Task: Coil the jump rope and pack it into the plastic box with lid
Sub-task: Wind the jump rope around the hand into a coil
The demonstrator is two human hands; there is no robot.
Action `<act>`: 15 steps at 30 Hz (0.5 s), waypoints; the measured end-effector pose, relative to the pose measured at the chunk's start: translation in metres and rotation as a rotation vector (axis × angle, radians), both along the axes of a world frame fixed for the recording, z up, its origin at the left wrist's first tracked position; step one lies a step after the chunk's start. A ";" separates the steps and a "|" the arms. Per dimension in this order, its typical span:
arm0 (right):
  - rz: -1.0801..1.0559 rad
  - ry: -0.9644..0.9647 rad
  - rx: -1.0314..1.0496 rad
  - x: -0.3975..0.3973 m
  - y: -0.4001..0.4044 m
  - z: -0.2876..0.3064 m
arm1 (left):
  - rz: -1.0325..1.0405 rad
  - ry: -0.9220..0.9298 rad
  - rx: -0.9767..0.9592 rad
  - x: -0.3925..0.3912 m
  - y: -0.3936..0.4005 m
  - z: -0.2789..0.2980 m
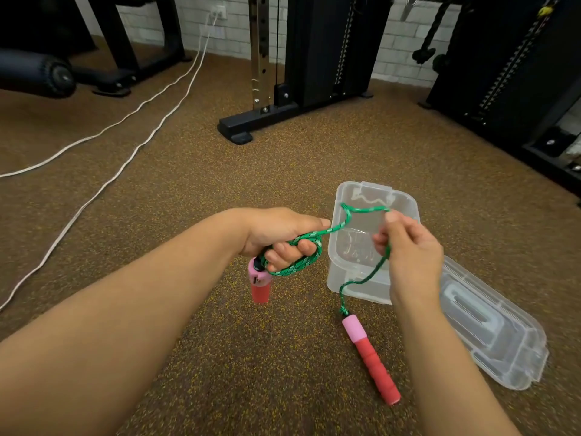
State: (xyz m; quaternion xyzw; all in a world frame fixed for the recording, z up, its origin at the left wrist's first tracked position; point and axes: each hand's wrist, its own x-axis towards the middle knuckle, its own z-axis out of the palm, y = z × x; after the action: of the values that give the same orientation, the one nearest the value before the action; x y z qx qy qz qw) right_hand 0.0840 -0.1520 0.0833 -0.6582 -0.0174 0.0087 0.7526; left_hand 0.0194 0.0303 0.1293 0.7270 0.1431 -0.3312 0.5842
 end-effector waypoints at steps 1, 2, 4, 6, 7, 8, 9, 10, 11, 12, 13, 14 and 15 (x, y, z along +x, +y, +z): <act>-0.089 0.026 0.092 0.003 -0.005 -0.001 | 0.013 -0.003 -0.001 -0.001 0.003 -0.001; -0.151 0.051 0.148 0.006 -0.009 -0.004 | 0.030 -0.008 -0.020 -0.001 0.006 -0.001; -0.188 0.096 0.136 0.007 -0.014 -0.015 | 0.063 -0.021 -0.089 0.000 0.011 -0.001; -0.152 0.147 0.064 0.002 -0.014 -0.031 | 0.073 -0.036 -0.158 0.001 0.012 0.002; -0.126 0.163 0.033 -0.002 -0.013 -0.040 | 0.068 -0.046 -0.183 0.001 0.011 0.004; -0.099 0.176 0.002 -0.005 -0.011 -0.047 | 0.062 -0.059 -0.205 0.001 0.010 0.005; -0.074 0.178 -0.036 -0.008 -0.009 -0.053 | 0.063 -0.075 -0.231 0.001 0.009 0.007; -0.049 0.170 -0.084 -0.009 -0.007 -0.058 | 0.077 -0.093 -0.266 0.001 0.009 0.007; -0.017 0.149 -0.148 -0.010 -0.006 -0.061 | 0.101 -0.112 -0.305 0.002 0.009 0.008; 0.031 0.128 -0.233 -0.010 -0.005 -0.063 | 0.129 -0.130 -0.336 0.002 0.010 0.008; 0.101 0.103 -0.329 -0.010 -0.004 -0.063 | 0.152 -0.146 -0.356 0.003 0.011 0.008; 0.190 0.086 -0.412 -0.012 -0.003 -0.062 | 0.167 -0.158 -0.367 0.002 0.013 0.009; 0.275 0.067 -0.475 -0.014 -0.002 -0.061 | 0.173 -0.163 -0.374 0.002 0.013 0.010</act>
State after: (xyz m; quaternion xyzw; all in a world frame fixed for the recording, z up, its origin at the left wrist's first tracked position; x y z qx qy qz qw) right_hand 0.0702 -0.1542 0.0223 -0.8071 -0.0792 0.1365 0.5690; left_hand 0.0218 0.0438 0.1389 0.6155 0.0935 -0.2406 0.7447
